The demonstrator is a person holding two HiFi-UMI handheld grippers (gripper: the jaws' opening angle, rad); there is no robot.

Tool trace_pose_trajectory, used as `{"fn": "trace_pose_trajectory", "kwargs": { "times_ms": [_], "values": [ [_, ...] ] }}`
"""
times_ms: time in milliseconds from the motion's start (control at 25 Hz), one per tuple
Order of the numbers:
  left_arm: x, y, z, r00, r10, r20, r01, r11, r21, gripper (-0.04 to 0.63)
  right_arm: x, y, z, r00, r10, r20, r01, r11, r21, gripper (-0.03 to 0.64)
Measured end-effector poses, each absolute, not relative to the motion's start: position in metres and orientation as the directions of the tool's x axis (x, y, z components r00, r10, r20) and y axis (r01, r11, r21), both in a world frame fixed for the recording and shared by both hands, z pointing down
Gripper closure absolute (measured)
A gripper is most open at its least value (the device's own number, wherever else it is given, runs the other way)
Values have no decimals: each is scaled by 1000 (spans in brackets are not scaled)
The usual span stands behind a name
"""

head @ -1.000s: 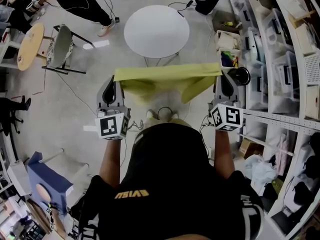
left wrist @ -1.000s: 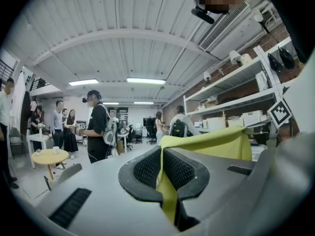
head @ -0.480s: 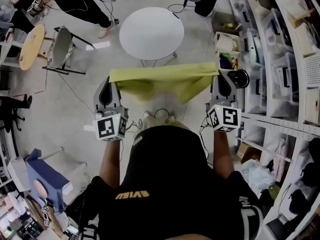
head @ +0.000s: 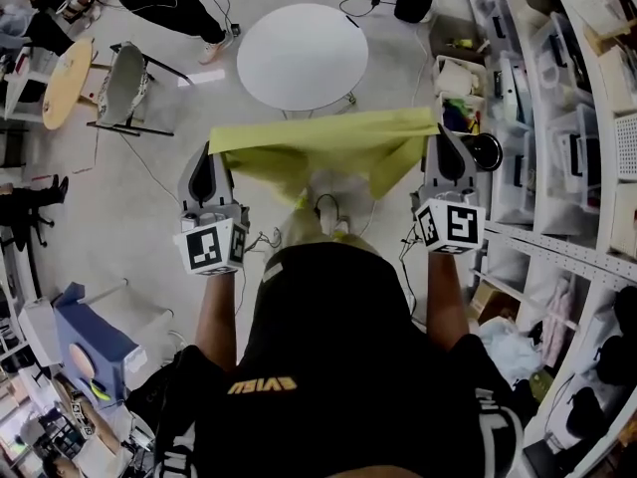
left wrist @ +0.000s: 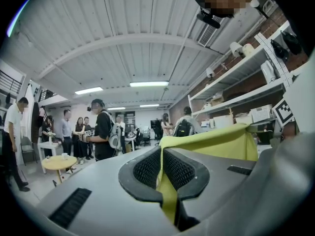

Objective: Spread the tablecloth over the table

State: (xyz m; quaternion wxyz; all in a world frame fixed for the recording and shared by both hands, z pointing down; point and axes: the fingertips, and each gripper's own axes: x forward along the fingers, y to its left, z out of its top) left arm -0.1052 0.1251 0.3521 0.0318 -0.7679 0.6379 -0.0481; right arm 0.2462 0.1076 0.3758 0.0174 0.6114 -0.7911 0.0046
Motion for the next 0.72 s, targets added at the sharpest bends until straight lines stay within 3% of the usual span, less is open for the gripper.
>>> {"fn": "trace_pose_trajectory", "kwargs": {
  "times_ms": [720],
  "values": [
    [-149, 8, 333, 232, -972, -18, -962, -227, -149, 574, 202, -1, 350, -198, -980, 31, -976, 200, 82, 607]
  ]
}}
